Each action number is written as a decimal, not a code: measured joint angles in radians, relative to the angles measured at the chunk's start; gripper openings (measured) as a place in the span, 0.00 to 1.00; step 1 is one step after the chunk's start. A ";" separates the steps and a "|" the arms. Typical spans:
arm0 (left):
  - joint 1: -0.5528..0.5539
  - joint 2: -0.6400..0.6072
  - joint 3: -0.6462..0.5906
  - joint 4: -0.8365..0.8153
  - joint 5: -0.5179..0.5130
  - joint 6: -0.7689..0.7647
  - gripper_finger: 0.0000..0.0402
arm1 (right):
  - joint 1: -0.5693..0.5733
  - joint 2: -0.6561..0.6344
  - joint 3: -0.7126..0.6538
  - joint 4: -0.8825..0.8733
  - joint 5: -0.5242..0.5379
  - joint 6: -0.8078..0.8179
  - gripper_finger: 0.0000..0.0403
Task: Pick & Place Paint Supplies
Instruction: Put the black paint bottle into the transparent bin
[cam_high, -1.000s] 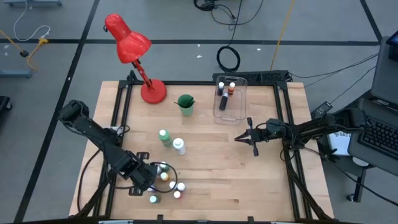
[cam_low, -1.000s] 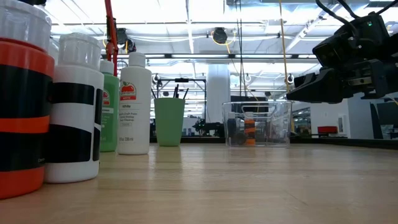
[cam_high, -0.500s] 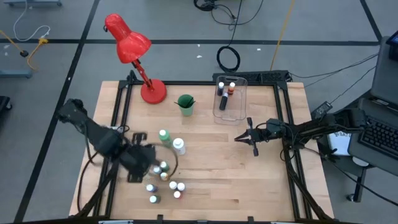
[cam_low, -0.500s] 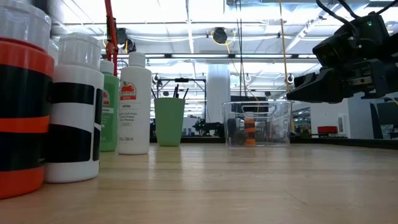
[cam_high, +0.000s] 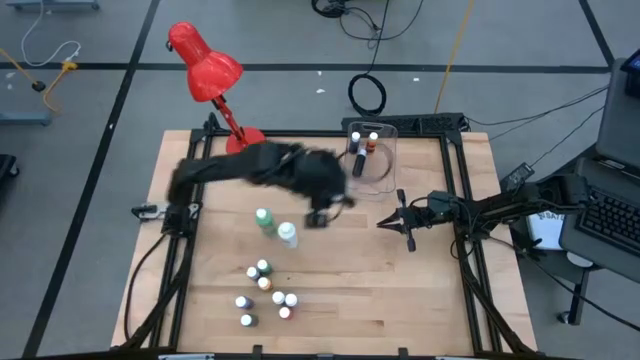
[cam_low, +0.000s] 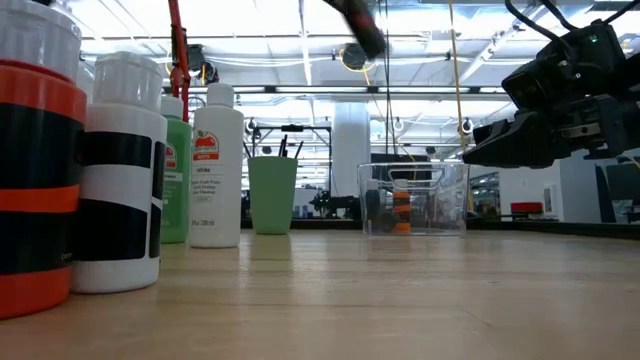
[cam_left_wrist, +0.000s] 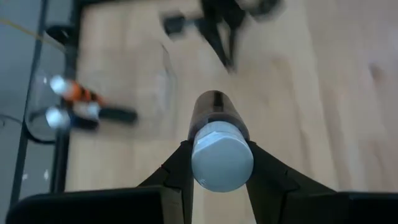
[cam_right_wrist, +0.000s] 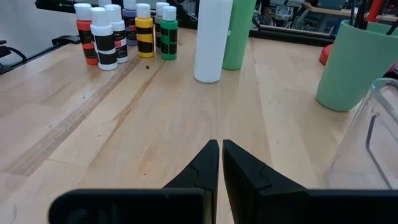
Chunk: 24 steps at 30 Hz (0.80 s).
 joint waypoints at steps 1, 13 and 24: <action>0.030 0.038 0.027 0.036 0.013 0.015 0.25 | 0.001 0.000 0.000 -0.007 0.000 0.000 0.04; 0.292 0.226 -0.008 0.224 0.091 0.151 0.25 | 0.037 0.000 0.000 -0.030 0.005 -0.002 0.04; 0.360 0.353 -0.008 0.258 0.131 0.282 0.25 | 0.037 0.000 0.000 -0.035 0.005 0.015 0.04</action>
